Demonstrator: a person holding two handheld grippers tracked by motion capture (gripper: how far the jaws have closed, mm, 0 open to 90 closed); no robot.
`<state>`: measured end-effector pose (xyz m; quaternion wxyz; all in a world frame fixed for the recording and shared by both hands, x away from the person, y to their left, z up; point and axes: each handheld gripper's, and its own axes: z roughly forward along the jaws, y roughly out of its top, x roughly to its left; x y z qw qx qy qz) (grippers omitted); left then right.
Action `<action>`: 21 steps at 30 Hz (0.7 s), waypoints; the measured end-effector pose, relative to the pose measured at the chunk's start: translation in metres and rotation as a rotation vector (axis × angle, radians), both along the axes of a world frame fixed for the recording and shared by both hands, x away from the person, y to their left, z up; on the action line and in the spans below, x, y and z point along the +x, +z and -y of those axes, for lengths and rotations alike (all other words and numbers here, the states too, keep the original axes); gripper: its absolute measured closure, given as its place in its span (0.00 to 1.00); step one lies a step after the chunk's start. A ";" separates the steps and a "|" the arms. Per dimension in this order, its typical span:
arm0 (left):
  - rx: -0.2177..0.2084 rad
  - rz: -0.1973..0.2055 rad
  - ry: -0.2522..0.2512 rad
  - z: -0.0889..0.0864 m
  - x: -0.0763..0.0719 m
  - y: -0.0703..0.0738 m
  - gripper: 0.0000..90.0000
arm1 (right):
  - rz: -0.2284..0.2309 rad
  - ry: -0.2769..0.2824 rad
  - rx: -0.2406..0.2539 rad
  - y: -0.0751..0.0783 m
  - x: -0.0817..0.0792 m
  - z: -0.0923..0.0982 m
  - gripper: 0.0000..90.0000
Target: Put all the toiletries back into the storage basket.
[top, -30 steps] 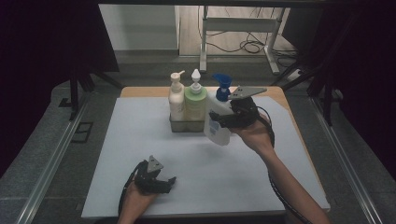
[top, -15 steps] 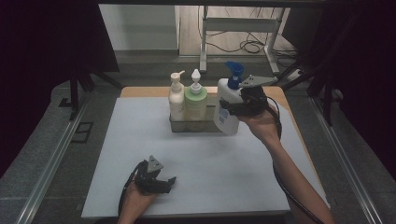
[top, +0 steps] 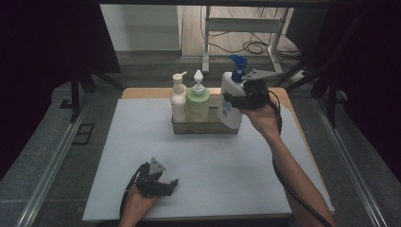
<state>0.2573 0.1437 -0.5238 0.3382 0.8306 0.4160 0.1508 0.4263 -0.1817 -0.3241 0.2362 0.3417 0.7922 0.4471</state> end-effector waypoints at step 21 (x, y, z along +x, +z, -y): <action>-0.003 0.000 0.001 0.000 0.000 0.000 0.13 | 0.014 -0.043 -0.007 -0.006 0.029 -0.013 0.43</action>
